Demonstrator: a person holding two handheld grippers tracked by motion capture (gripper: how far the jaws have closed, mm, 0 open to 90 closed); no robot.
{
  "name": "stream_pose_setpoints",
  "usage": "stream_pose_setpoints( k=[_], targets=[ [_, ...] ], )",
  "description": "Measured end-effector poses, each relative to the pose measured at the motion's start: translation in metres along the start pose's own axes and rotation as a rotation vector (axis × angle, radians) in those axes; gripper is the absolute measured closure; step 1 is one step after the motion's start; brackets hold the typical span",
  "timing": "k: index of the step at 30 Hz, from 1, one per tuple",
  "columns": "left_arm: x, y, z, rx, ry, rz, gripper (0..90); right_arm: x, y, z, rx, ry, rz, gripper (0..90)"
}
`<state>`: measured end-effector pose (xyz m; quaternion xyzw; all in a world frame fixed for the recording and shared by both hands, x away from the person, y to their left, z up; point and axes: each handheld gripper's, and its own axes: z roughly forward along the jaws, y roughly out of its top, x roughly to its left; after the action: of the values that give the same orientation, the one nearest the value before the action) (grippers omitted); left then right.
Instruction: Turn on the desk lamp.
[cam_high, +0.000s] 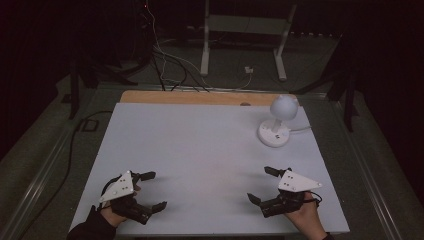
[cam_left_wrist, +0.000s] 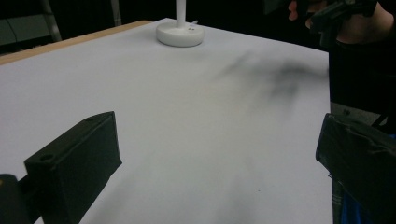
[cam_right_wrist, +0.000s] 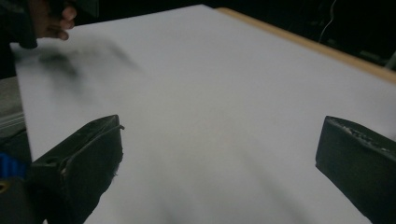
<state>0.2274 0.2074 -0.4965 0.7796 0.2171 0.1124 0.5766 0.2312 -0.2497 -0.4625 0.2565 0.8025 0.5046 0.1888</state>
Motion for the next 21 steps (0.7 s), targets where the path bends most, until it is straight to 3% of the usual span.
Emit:
stream_pose_setpoints(
  k=[12, 21],
  targets=[
    [0.000, 0.000, -0.001, -0.003, -0.002, -0.001, 0.3, -0.014, 0.025, 0.003, -0.041, -0.044, -0.005, 0.0],
    [0.000, 0.000, -0.001, -0.003, 0.000, -0.002, 0.3, -0.023, 0.034, 0.007, -0.053, -0.074, 0.008, 0.0]
  ],
)
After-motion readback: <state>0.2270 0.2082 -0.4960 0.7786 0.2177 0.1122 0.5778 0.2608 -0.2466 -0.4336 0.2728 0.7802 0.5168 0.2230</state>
